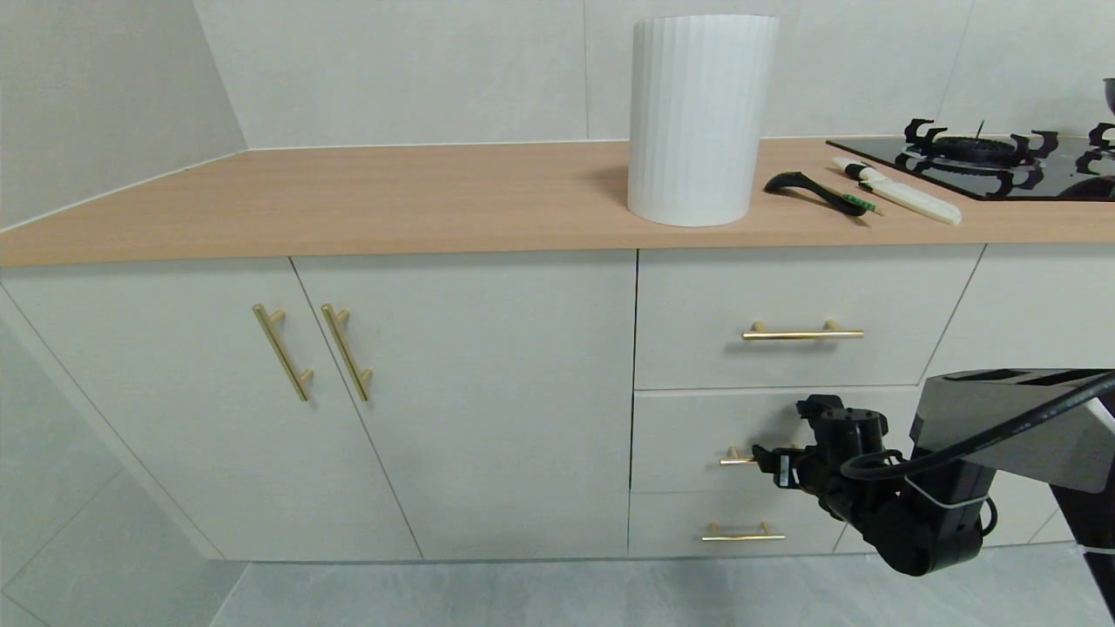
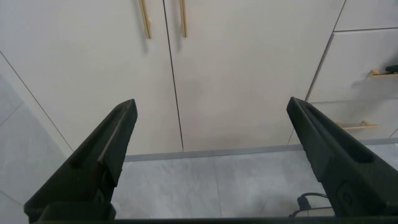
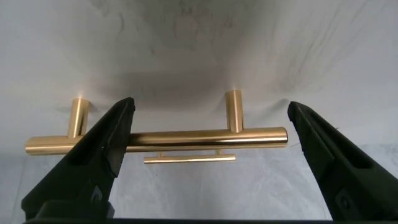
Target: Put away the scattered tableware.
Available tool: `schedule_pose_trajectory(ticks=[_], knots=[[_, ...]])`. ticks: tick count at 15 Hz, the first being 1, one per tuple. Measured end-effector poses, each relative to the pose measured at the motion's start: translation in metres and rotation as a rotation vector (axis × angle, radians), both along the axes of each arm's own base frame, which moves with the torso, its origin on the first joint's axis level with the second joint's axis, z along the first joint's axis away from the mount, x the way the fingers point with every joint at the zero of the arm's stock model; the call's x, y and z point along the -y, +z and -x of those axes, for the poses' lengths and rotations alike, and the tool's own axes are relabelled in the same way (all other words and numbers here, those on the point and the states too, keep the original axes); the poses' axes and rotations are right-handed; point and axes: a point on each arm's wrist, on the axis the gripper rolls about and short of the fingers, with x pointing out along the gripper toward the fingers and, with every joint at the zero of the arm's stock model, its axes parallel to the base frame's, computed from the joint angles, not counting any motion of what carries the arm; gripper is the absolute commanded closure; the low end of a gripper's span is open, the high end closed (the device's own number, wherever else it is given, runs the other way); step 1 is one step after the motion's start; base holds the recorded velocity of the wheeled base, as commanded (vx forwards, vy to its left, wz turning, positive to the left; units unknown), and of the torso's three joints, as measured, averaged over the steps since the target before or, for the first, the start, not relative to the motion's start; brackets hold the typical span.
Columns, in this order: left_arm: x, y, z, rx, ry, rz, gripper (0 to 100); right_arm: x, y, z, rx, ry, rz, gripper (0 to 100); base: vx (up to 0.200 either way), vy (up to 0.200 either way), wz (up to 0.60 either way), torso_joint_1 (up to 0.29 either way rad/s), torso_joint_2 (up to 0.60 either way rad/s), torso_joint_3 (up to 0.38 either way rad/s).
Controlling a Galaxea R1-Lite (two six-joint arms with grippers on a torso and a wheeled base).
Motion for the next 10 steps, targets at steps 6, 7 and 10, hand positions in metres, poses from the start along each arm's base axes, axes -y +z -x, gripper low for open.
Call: schedule_pose_trajectory(ticks=[6, 7, 10], knots=[[0.000, 0.000, 0.000, 0.000, 0.000, 0.000, 0, 0.002, 0.002, 0.007, -0.052, 0.000, 0.010, 0, 0.000, 0.000, 0.00, 0.000, 0.00, 0.000], [0.000, 0.000, 0.000, 0.000, 0.000, 0.000, 0, 0.003, 0.004, 0.010, -0.075, 0.002, 0.014, 0, 0.000, 0.000, 0.00, 0.000, 0.00, 0.000], [0.000, 0.000, 0.000, 0.000, 0.000, 0.000, 0, 0.005, 0.013, 0.022, -0.128, 0.033, 0.008, 0, 0.000, 0.000, 0.00, 0.000, 0.00, 0.000]])
